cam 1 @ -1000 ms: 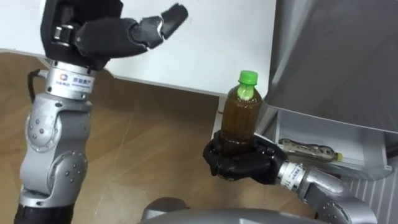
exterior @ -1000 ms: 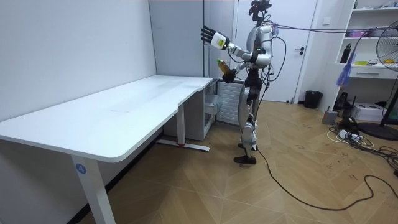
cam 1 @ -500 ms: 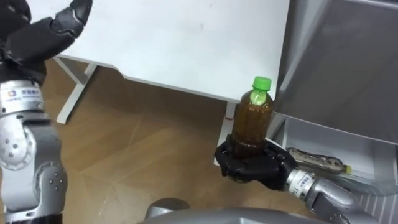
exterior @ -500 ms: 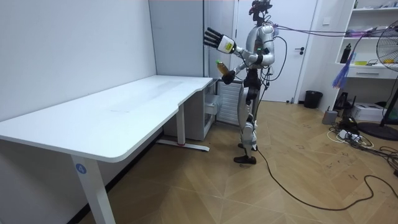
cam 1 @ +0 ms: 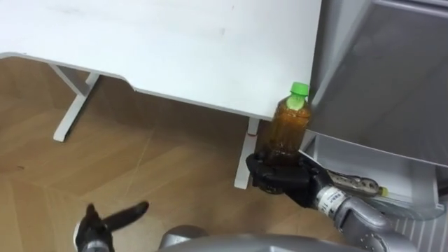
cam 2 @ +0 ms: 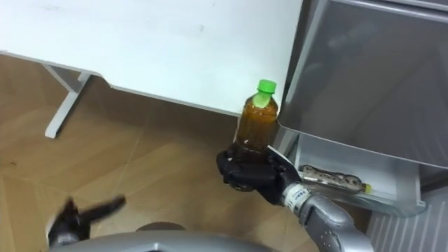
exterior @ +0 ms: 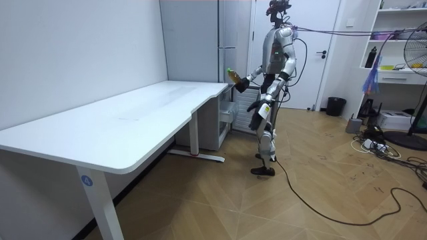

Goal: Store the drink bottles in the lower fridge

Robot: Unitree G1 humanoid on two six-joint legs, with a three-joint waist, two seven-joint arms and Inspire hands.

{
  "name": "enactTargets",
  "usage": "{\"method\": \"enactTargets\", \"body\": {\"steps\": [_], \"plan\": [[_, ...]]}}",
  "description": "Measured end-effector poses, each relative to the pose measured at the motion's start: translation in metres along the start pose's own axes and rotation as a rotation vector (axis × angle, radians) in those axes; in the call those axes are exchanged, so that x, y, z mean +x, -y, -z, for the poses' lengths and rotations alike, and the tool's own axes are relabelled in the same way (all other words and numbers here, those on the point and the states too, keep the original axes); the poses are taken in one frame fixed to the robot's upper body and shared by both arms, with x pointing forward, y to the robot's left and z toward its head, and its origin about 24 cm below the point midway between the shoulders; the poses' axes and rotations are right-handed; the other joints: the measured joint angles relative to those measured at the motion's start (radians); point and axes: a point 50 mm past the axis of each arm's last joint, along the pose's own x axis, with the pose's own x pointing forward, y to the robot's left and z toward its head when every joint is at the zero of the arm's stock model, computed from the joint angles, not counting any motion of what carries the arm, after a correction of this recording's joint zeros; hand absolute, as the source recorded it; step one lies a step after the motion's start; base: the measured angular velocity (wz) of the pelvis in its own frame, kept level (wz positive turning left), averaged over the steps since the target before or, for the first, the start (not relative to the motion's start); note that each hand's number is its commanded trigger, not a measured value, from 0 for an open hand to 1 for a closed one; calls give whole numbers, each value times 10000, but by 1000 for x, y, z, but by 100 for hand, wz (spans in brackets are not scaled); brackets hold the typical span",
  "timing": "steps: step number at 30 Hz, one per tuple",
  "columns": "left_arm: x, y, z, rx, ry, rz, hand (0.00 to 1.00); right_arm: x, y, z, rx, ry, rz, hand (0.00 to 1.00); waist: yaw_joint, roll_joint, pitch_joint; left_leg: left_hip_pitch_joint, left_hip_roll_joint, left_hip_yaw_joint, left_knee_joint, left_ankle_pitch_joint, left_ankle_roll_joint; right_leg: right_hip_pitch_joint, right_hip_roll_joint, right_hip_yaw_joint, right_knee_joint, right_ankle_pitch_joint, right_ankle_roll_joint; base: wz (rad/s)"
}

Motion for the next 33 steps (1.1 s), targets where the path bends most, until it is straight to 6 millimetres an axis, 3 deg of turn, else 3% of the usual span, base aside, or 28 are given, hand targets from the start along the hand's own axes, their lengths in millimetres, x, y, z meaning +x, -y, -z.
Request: {"method": "enactTargets", "body": {"steps": [2, 7, 14, 19, 23, 27, 33], "plan": [[-3, -14, 20, 177, -780, -375, 0, 0, 2, 1, 87, -36, 295, 100, -94, 8, 8, -68, -2, -39, 0, -9, -9, -7, 4, -86, -8, 0, 0, 6], [-9, -29, 45, 1403, -1900, -841, 0, 0, 17, 12, 814, -408, 1634, 100, -285, 69, 44, -127, -11, -5, 35, -14, -14, 34, 15, 14, 12, 3, -4, 1], [-12, -12, 60, 3572, -2336, -171, 0, 4, 14, 14, 1325, -226, 2249, 100, -1003, 48, 42, -291, -38, -28, 209, -14, -8, -71, 35, 209, -15, 3, -8, 1], [-12, -6, 63, 4423, -2736, 287, 0, 2, 21, 16, 1554, -245, 3024, 100, -1229, 4, 5, -277, -32, 71, 218, -13, -3, -201, 74, 454, -15, 5, -11, -9], [-11, -2, 62, 4517, -2928, 305, 0, -3, 29, 24, 2773, -265, 4151, 100, -1375, 5, -27, -247, 17, 266, 183, -13, -3, -292, 120, 700, -1, 28, -30, -14], [-10, -2, 61, 4512, -2965, 265, 0, -7, 36, 26, 3719, -101, 5128, 100, -1591, 4, -24, -192, 24, 307, 130, -13, -3, -284, 126, 739, 0, 29, -31, -3], [-8, 4, 56, 4679, -2851, 361, 0, -12, 44, 22, 4841, 426, 5942, 100, -1645, 4, -23, -81, 38, 505, 27, -16, 0, -301, 138, 960, 2, 29, -31, -10]]}}
